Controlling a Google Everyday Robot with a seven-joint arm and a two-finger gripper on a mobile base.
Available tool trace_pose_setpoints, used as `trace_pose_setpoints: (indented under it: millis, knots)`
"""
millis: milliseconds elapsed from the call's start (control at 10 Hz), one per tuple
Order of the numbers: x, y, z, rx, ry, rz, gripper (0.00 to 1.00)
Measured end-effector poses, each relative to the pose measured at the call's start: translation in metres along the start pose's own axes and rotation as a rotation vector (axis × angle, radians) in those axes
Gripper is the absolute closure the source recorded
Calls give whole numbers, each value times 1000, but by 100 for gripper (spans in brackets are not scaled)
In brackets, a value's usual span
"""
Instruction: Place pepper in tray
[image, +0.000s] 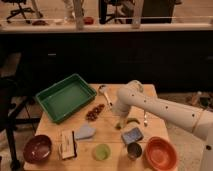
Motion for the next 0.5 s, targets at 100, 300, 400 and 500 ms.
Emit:
trace_pose_setpoints:
  millis: [100, 300, 400, 500]
  knots:
    - [11, 6, 6, -8, -15, 1, 20]
    - [13, 5, 8, -14, -28, -3, 20]
    - [13, 5, 8, -14, -27, -2, 20]
    - [14, 6, 8, -14, -27, 0, 20]
